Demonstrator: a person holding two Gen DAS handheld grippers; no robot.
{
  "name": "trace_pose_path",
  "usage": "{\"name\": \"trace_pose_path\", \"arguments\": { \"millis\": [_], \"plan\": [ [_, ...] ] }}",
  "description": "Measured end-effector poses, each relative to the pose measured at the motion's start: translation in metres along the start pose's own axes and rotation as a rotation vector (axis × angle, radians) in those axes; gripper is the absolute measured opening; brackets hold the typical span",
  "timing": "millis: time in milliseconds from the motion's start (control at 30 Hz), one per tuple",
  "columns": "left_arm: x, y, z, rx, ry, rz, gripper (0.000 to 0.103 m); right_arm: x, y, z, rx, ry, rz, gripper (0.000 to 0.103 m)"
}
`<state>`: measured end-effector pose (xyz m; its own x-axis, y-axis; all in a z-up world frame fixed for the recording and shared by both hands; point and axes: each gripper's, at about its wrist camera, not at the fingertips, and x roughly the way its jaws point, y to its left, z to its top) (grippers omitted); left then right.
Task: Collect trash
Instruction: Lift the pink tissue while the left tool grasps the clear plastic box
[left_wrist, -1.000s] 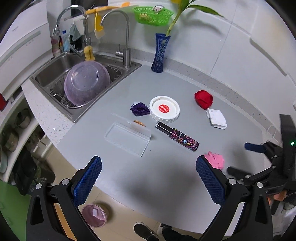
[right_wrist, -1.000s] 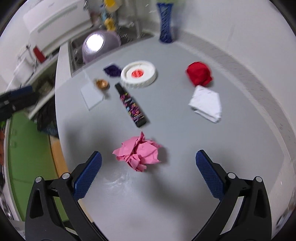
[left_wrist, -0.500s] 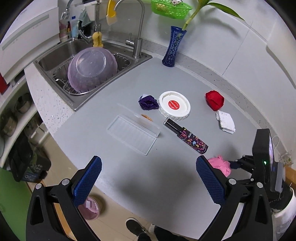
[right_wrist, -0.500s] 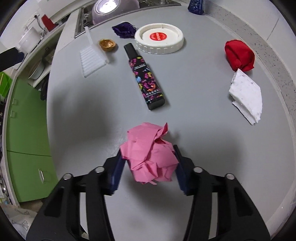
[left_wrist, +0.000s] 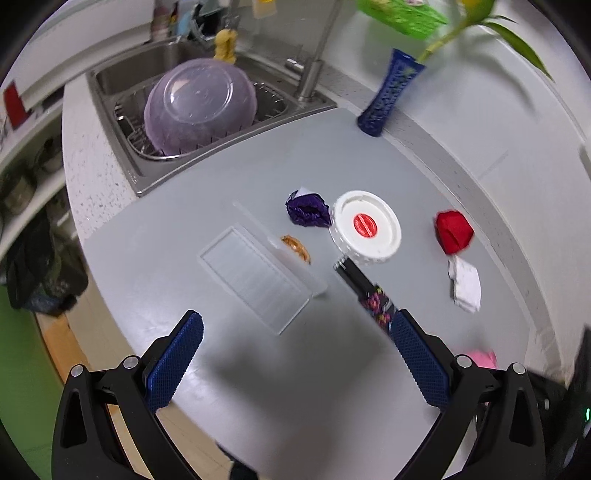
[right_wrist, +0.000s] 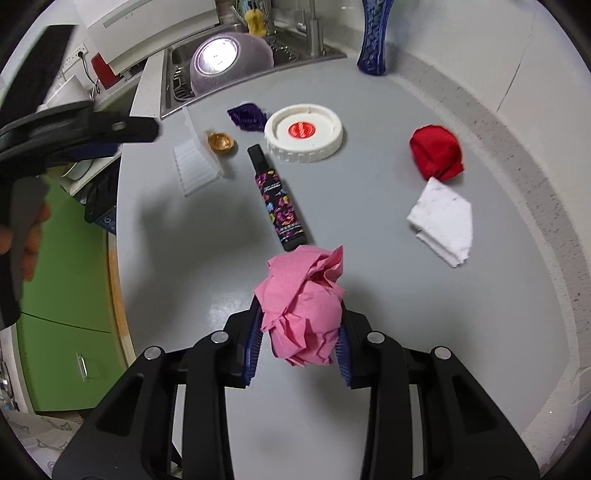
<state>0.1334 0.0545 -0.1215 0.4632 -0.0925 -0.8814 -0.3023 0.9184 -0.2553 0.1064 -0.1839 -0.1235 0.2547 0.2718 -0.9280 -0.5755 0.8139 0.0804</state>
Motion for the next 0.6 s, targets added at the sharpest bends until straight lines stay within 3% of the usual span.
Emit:
{"name": "trace_pose_path", "arguments": {
  "millis": [200,233,267,333,367,400,467,533,600],
  "plan": [
    [0.031,0.010,0.016,-0.180,0.027,0.015,0.098,-0.009,-0.012,0.000,0.010,-0.022,0.000,0.034],
    [0.036,0.011,0.018,-0.199,0.031,0.010,0.093,-0.010,-0.015,0.000,0.013,-0.024,0.001,0.034],
    [0.041,0.011,0.019,-0.213,0.036,0.014,0.087,-0.011,-0.019,-0.001,0.015,-0.025,0.002,0.034],
    [0.050,0.012,0.021,-0.240,0.053,0.005,0.063,-0.012,-0.024,-0.002,0.021,-0.026,0.002,0.034],
    [0.054,0.012,0.021,-0.249,0.062,0.001,0.057,-0.012,-0.027,-0.002,0.025,-0.027,0.004,0.034],
    [0.057,0.011,0.021,-0.253,0.069,0.000,0.039,-0.013,-0.028,-0.003,0.028,-0.028,0.006,0.034],
    [0.061,0.011,0.020,-0.265,0.074,-0.014,0.031,-0.014,-0.033,-0.003,0.034,-0.033,0.008,0.034],
    [0.058,0.008,0.020,-0.254,0.061,-0.017,0.016,-0.017,-0.036,-0.003,0.037,-0.038,0.009,0.034],
    [0.054,0.004,0.018,-0.233,0.051,-0.008,0.014,-0.019,-0.038,-0.002,0.042,-0.047,0.012,0.034]
  ]
}}
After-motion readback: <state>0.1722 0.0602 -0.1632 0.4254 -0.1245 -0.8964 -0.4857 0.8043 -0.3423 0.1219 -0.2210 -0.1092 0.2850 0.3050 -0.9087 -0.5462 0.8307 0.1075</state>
